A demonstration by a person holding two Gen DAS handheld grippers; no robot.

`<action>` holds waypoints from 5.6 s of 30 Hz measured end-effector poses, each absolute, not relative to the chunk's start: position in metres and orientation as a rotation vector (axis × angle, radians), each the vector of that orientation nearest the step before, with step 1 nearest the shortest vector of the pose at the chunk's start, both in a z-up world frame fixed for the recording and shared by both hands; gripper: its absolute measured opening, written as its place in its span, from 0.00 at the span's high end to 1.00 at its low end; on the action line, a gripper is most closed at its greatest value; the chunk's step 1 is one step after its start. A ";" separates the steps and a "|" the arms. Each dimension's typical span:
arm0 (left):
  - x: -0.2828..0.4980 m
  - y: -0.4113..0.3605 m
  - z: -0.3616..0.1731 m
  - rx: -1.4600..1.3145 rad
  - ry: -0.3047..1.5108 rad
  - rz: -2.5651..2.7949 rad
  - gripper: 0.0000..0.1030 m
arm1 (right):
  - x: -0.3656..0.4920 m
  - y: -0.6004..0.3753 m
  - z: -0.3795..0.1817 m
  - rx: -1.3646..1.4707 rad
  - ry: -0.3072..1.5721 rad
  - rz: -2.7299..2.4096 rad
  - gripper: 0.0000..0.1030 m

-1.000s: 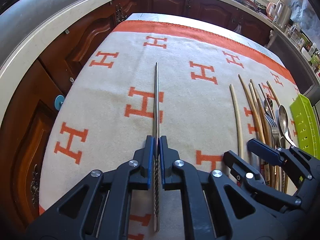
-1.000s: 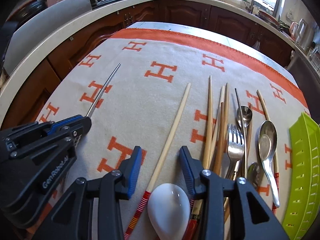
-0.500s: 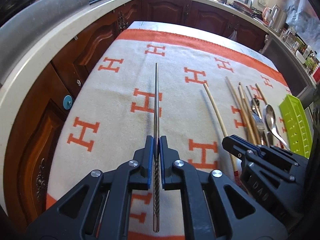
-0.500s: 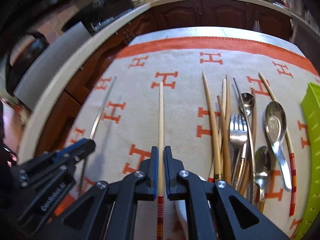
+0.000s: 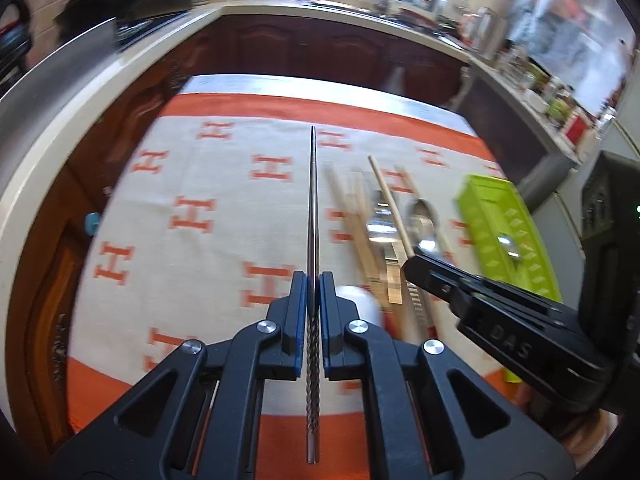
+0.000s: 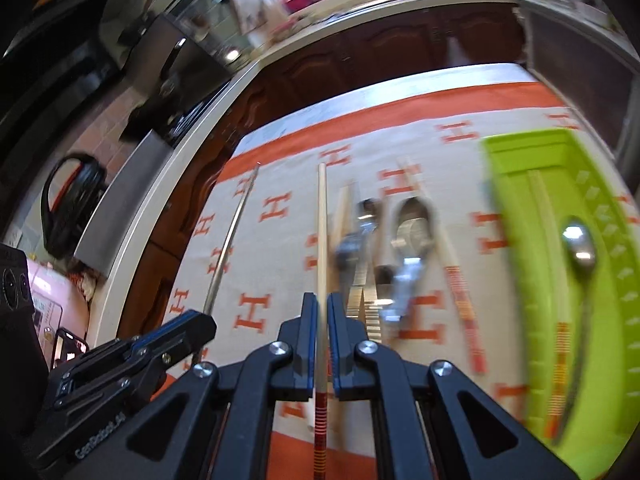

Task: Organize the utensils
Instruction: 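Lower both chopsticks into the green tray and open both tools, then grasp the white ceramic spoon by its handle with the right tool, then lift the white ceramic spoon and carry it over the green tray with the right tool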

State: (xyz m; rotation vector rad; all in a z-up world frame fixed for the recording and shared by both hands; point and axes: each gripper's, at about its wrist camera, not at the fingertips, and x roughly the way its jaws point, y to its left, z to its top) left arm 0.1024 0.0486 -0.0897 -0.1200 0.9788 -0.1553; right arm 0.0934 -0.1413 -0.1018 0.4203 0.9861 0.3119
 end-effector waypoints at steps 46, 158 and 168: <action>0.112 -0.150 -0.116 0.004 1.154 -0.366 0.90 | 0.046 -0.296 -0.112 0.381 0.988 0.016 0.81; 0.184 0.051 -0.158 -0.198 1.144 -0.069 0.59 | 0.053 -0.214 -0.094 0.358 0.822 0.293 0.93; 0.199 0.029 -0.182 -0.149 1.195 -0.030 0.62 | 0.046 -0.255 -0.114 0.416 0.850 0.215 0.93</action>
